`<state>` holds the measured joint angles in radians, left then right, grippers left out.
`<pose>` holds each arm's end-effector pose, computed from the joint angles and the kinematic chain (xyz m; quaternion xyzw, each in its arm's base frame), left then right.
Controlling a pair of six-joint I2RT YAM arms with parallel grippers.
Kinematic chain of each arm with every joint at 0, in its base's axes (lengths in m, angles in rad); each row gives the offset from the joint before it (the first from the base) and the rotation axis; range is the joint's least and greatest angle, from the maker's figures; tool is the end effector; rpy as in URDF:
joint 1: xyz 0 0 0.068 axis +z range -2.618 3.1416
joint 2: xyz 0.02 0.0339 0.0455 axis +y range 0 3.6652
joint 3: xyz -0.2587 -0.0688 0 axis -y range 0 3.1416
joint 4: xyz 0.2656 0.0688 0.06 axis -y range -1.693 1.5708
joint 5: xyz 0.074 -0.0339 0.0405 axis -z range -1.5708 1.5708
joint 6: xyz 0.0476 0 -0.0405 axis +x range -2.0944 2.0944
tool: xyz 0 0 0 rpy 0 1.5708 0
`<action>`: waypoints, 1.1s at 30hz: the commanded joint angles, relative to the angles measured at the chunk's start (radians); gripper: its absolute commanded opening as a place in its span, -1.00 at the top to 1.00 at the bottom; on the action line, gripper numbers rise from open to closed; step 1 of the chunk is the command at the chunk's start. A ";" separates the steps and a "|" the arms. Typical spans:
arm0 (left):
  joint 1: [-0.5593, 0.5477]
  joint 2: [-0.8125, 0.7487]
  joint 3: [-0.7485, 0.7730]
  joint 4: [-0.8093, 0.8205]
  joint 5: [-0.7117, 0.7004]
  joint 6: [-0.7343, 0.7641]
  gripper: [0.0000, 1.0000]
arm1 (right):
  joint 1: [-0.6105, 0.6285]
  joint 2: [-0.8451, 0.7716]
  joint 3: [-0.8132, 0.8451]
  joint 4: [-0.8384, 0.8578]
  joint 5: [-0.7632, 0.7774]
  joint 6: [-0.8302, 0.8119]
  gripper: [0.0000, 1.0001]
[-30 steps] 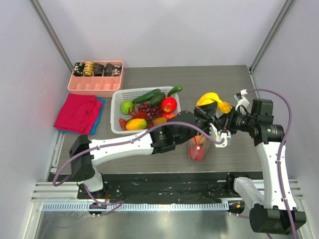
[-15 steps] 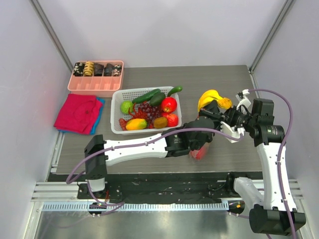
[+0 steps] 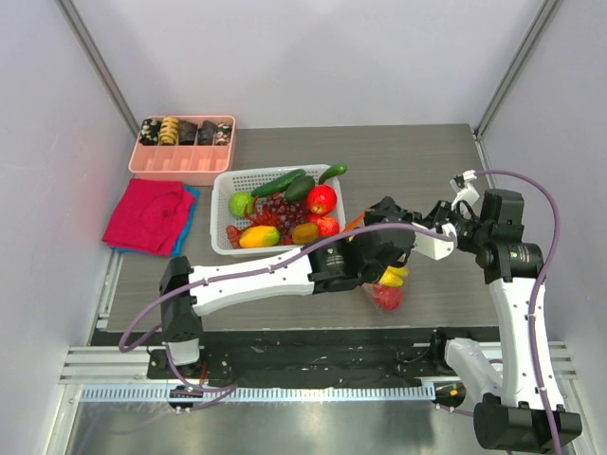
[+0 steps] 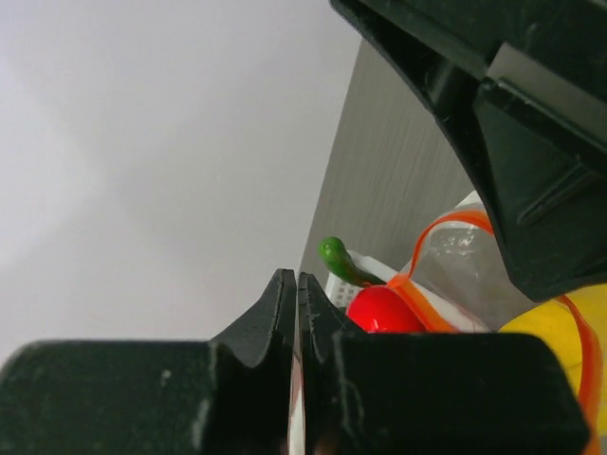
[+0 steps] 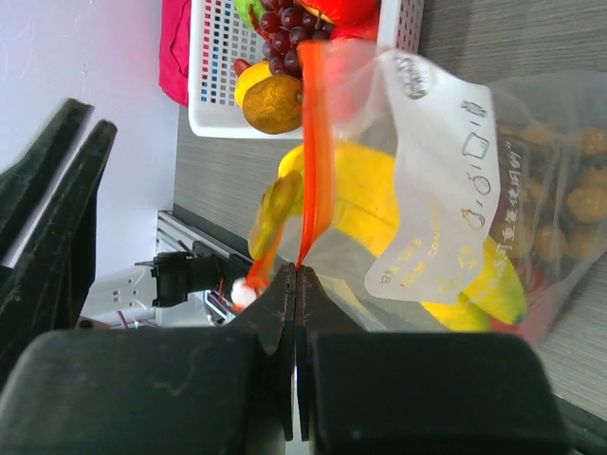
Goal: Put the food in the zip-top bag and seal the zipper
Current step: Place the fake fruit in the zipper food storage bag.
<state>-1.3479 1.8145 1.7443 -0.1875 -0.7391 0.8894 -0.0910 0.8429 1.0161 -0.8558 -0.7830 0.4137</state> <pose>0.1323 -0.4388 0.3780 0.5681 0.5210 0.1493 0.6193 0.1851 0.0168 0.3436 0.0497 0.8492 0.4039 0.3366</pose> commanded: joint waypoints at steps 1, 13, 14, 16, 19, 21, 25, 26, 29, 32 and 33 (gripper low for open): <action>0.019 -0.050 0.141 -0.203 0.035 -0.264 0.52 | 0.005 -0.021 0.004 0.046 -0.013 -0.026 0.98; 0.473 -0.297 -0.118 -0.541 0.795 -1.030 0.21 | 0.004 -0.041 -0.014 0.006 -0.018 -0.072 0.98; 0.480 -0.311 -0.150 -0.526 0.837 -1.034 0.20 | 0.004 -0.039 -0.014 0.006 -0.018 -0.073 0.98; 0.481 -0.352 -0.254 -0.489 0.921 -1.053 0.19 | 0.002 -0.034 -0.005 0.004 -0.019 -0.072 0.98; 0.481 -0.397 -0.392 -0.410 0.965 -1.116 0.07 | 0.002 -0.034 0.003 0.006 -0.024 -0.067 0.98; 0.480 -0.397 -0.425 -0.379 0.991 -1.187 0.00 | 0.002 -0.034 -0.002 0.006 -0.033 -0.067 0.98; 0.481 -0.353 -0.443 -0.282 1.037 -1.313 -0.19 | 0.000 -0.041 -0.008 0.006 -0.048 -0.066 0.98; 0.481 -0.342 -0.443 -0.244 1.034 -1.334 -0.22 | 0.002 -0.041 -0.007 0.006 -0.053 -0.065 0.98; 0.481 -0.290 -0.440 -0.193 1.043 -1.412 -0.22 | 0.000 -0.038 -0.002 0.004 -0.059 -0.069 0.98; 0.480 -0.233 -0.445 -0.176 1.064 -1.489 -0.19 | 0.000 -0.036 0.002 0.006 -0.062 -0.066 0.98; 0.480 -0.224 -0.448 -0.175 1.064 -1.504 -0.17 | 0.000 -0.033 0.003 0.004 -0.062 -0.067 0.98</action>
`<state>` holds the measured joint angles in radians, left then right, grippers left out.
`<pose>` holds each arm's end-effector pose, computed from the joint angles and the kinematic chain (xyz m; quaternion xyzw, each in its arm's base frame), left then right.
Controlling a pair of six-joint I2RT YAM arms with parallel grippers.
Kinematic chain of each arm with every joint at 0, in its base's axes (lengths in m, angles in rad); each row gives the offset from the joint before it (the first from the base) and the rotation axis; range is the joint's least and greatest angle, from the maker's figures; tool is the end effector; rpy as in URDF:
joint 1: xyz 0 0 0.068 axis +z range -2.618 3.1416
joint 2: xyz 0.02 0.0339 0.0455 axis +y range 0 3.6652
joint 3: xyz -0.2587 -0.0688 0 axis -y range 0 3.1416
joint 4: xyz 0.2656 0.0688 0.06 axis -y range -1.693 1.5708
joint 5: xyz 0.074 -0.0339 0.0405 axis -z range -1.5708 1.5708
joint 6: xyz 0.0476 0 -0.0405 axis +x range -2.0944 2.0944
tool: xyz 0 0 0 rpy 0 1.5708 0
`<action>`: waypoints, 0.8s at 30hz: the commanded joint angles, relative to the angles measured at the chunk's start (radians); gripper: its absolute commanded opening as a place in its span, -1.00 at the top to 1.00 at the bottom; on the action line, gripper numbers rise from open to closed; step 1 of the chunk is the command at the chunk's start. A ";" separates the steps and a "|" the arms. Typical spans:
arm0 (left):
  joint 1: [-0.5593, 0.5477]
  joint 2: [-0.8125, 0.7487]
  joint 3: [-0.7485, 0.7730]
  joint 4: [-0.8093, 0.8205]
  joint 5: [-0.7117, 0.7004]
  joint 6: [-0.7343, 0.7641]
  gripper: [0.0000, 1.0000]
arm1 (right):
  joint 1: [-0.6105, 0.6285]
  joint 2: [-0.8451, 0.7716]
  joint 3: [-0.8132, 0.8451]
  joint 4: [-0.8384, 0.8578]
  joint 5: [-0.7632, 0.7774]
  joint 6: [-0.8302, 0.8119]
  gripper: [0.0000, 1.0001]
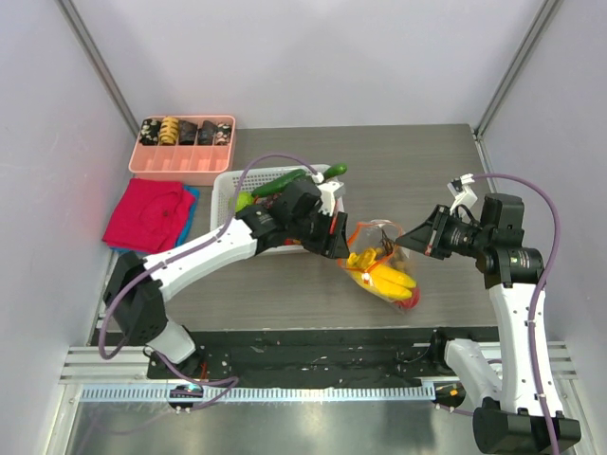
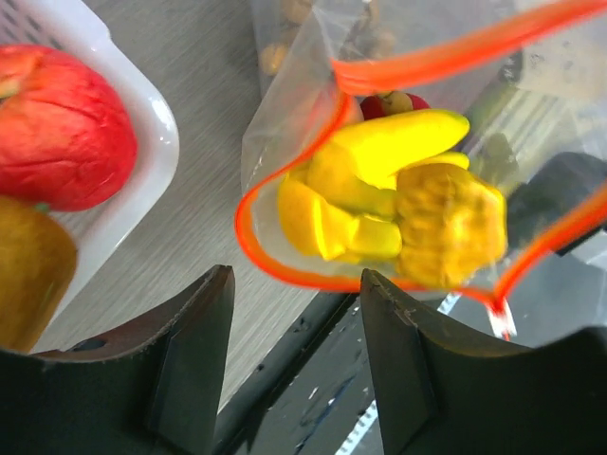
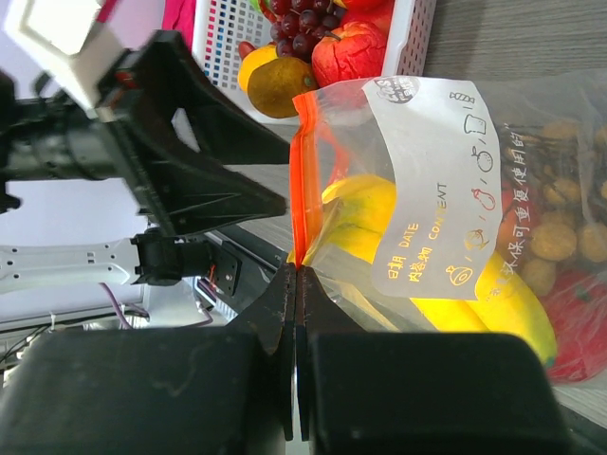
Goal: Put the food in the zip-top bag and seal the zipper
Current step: Place the fake fruit in the zipper food storage bag.
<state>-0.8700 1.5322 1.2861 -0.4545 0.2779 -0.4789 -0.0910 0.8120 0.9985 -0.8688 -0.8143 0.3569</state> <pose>0.2311 -0.2941 0.2883 0.2318 0.8696 -0.3588 0.2476 0.1771 0.0186 0.3422 0.0182 0.8462 0.4067 0.3438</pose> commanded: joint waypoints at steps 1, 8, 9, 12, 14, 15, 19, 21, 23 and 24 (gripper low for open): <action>0.002 0.066 0.007 0.094 0.046 -0.157 -0.15 | 0.000 -0.002 0.022 0.017 -0.032 -0.010 0.98; 0.002 0.098 -0.030 0.111 0.046 -0.196 -0.03 | 0.000 0.001 0.020 0.019 -0.039 -0.012 0.98; 0.003 0.097 -0.039 0.115 0.040 -0.201 -0.01 | 0.000 0.003 0.020 0.021 -0.040 -0.013 0.98; 0.005 0.094 -0.076 0.131 0.044 -0.230 0.03 | 0.000 0.006 0.020 0.021 -0.040 -0.016 0.98; 0.008 0.088 -0.103 0.148 0.047 -0.236 0.08 | 0.000 0.004 0.019 0.021 -0.043 -0.019 0.98; 0.008 0.083 -0.111 0.154 0.046 -0.242 0.11 | 0.000 0.006 0.019 0.024 -0.042 -0.018 0.98; 0.012 0.078 -0.139 0.154 0.012 -0.253 0.22 | 0.000 0.009 0.020 0.024 -0.043 -0.022 0.98; 0.019 0.077 -0.162 0.178 0.021 -0.267 0.24 | 0.000 0.012 0.020 0.024 -0.046 -0.022 0.98; 0.019 0.074 -0.177 0.218 0.038 -0.277 0.23 | 0.000 0.010 0.020 0.024 -0.046 -0.022 0.98; 0.019 0.075 -0.183 0.230 0.044 -0.280 0.22 | 0.000 0.012 0.019 0.022 -0.048 -0.024 0.98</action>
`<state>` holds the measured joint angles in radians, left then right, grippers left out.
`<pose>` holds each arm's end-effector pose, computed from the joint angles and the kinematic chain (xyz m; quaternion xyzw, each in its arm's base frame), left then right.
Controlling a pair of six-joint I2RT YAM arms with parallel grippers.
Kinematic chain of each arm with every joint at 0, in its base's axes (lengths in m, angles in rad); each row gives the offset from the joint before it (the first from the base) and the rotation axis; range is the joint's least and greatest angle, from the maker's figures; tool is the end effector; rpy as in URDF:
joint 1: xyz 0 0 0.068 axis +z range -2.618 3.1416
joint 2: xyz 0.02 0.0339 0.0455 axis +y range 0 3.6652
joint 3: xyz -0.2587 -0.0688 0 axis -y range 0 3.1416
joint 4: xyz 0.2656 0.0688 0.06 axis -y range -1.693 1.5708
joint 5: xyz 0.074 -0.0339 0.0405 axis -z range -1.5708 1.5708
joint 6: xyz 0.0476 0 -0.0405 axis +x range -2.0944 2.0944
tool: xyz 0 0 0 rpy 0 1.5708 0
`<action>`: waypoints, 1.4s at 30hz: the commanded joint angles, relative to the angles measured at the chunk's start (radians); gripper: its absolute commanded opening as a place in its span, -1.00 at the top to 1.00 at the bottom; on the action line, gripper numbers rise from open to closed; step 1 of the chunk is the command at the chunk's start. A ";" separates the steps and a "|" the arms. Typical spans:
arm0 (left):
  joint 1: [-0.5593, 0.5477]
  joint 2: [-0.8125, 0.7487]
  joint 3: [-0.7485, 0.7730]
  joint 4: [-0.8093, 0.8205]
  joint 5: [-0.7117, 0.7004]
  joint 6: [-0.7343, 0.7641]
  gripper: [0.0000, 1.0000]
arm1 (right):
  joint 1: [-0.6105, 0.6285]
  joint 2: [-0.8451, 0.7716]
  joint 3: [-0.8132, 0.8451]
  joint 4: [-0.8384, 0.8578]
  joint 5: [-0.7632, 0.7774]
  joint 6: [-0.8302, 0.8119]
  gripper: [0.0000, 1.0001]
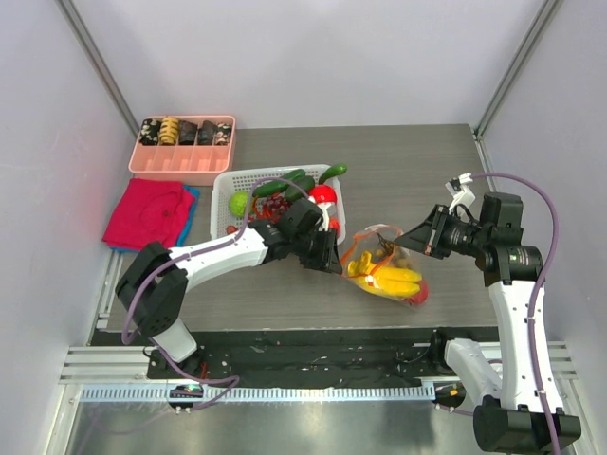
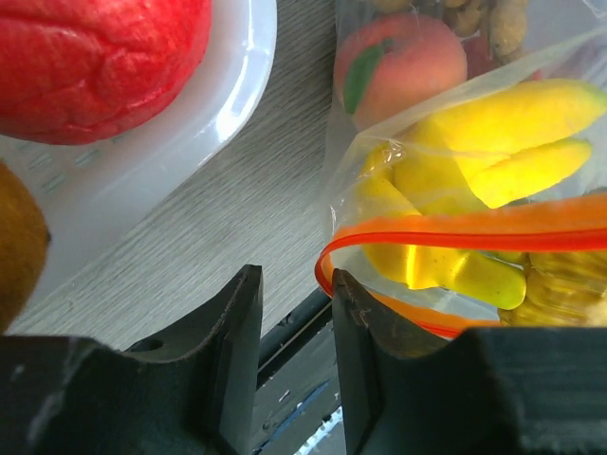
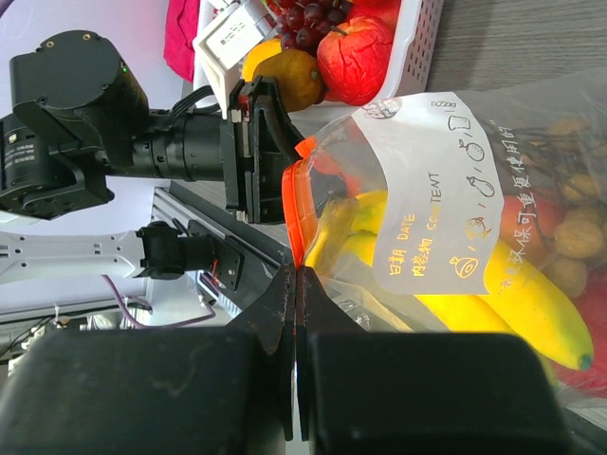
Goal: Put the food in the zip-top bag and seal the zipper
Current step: Place the fake fruit in the zipper food storage bag, then pick up the fake vegetable from the bin.
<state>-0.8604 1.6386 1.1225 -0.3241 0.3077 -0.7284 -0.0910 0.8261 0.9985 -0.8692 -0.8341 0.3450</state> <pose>0.2354 -0.2958 0.2038 0.1155 0.9174 -0.3521 0.1452 0.1798 0.0190 0.3404 0.0118 0.8458 0.4131 0.3373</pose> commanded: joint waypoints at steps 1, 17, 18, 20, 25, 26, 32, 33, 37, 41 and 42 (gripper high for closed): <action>0.009 -0.023 -0.018 0.109 0.019 -0.034 0.21 | 0.000 -0.002 0.019 0.022 -0.033 -0.011 0.98; 0.012 -0.117 0.176 -0.057 0.114 0.124 1.00 | 0.000 -0.045 0.037 -0.019 0.006 -0.017 0.98; 0.014 -0.123 0.210 -0.096 0.093 0.191 1.00 | 0.000 -0.050 0.045 -0.045 0.044 -0.021 0.98; 0.017 -0.106 0.334 -0.241 0.057 0.253 1.00 | 0.000 -0.067 0.063 -0.063 0.069 -0.028 0.98; 0.017 -0.028 0.476 -0.449 -0.007 0.432 1.00 | 0.000 -0.093 0.063 -0.093 0.075 -0.014 0.98; 0.015 -0.016 0.494 -0.496 -0.030 0.454 1.00 | 0.000 -0.093 0.057 -0.096 0.075 -0.015 0.98; 0.046 -0.005 0.589 -0.498 -0.099 0.615 0.77 | 0.000 -0.074 0.060 -0.065 0.046 0.018 0.98; 0.075 0.000 0.600 -0.462 -0.119 0.638 0.52 | 0.000 -0.062 0.061 -0.059 0.050 0.020 0.98; 0.149 0.090 0.721 -0.402 -0.185 0.808 -0.49 | 0.000 -0.033 0.051 -0.031 0.055 0.061 0.98; 0.152 0.191 0.735 -0.259 -0.272 1.033 -0.55 | 0.000 -0.042 0.025 0.027 0.058 0.118 0.98; 0.153 0.228 0.731 -0.213 -0.283 1.056 -0.55 | 0.000 -0.045 0.014 0.038 0.056 0.141 0.98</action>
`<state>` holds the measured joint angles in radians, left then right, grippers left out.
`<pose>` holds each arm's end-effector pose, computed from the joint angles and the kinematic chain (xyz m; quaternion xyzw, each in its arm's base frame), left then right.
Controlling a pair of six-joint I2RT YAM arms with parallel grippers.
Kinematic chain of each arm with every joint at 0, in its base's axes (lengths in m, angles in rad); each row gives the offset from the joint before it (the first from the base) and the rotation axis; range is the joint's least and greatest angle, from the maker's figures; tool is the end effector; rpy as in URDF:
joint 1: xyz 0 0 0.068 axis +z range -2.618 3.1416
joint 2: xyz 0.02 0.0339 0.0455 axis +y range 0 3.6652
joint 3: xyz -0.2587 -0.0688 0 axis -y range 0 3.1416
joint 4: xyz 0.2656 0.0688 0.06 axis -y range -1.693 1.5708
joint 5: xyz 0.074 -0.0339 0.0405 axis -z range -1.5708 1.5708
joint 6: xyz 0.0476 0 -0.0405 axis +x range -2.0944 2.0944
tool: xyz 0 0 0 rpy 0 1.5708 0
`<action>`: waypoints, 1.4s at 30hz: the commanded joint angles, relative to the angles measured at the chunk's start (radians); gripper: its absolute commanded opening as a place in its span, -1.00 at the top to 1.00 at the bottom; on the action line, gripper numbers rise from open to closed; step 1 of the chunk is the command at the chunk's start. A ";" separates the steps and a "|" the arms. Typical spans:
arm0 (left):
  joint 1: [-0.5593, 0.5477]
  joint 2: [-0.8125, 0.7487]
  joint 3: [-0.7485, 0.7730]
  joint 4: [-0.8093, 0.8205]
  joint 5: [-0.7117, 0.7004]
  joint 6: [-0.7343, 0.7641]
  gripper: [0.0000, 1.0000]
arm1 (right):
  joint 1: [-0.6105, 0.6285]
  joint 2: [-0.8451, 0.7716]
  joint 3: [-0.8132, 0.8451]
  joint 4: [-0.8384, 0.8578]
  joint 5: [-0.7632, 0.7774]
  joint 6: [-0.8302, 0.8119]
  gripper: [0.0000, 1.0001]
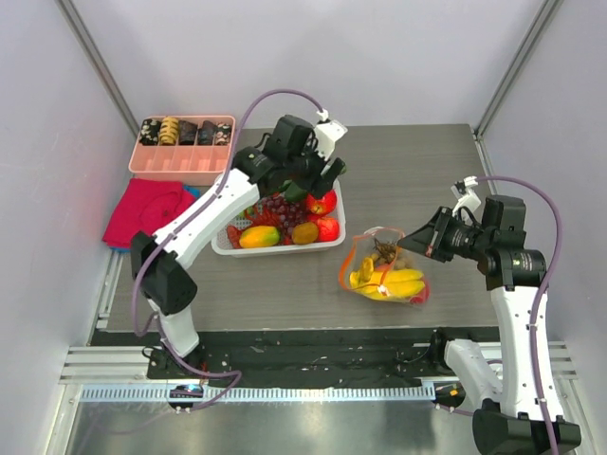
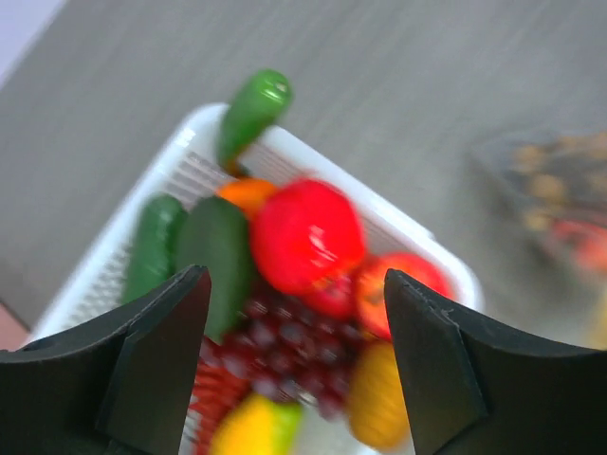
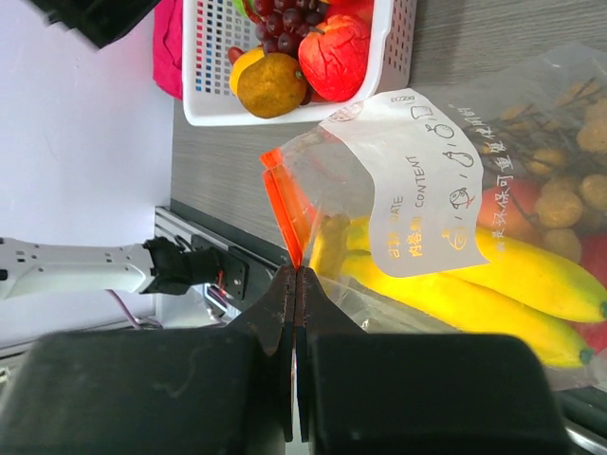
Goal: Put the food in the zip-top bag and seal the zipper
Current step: Pick up the fake vegetable from the bin.
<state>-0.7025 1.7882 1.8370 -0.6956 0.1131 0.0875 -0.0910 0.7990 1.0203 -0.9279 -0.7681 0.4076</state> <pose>0.3285 -0.2851 0.3659 0.3672 0.8152 -0.1829 0.4088 0.1702 0.0177 0.3455 0.0557 0.8546 0.3972 0.3298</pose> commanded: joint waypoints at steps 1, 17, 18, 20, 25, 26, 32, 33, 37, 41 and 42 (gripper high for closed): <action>-0.002 0.097 0.016 0.219 -0.086 0.270 -0.54 | 0.000 -0.018 -0.011 0.103 -0.013 0.083 0.98; 0.031 0.395 0.122 0.519 -0.006 0.457 -0.18 | 0.000 -0.009 -0.022 0.118 -0.020 0.097 0.98; 0.031 0.399 0.129 0.518 0.003 0.448 -0.08 | 0.000 -0.007 -0.023 0.120 -0.020 0.097 0.98; 0.032 0.399 0.139 0.516 0.010 0.428 0.27 | 0.000 -0.006 -0.025 0.120 -0.020 0.093 0.98; 0.044 0.330 0.130 0.528 0.004 0.351 0.83 | 0.000 0.000 -0.028 0.126 -0.020 0.096 0.98; 0.050 0.312 0.128 0.530 -0.004 0.336 0.86 | 0.000 0.000 -0.029 0.129 -0.023 0.100 0.98; 0.075 0.145 0.073 0.611 -0.033 0.242 1.00 | 0.000 0.003 -0.069 0.202 -0.045 0.163 0.98; 0.077 0.122 0.044 0.622 -0.045 0.232 1.00 | 0.000 0.002 -0.084 0.219 -0.057 0.183 0.98; 0.080 -0.013 -0.034 0.657 -0.137 0.145 1.00 | 0.000 -0.029 -0.149 0.416 -0.076 0.336 0.98; 0.081 -0.178 -0.116 0.598 -0.162 -0.055 1.00 | 0.002 -0.046 -0.181 0.567 -0.069 0.517 0.98; 0.080 -0.220 -0.142 0.579 -0.145 -0.083 1.00 | 0.002 -0.040 -0.175 0.584 -0.071 0.526 0.98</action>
<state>-0.6262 1.7386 1.7638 -0.1242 -0.0086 0.2138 -0.0910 0.7738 0.8337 -0.5697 -0.8146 0.7624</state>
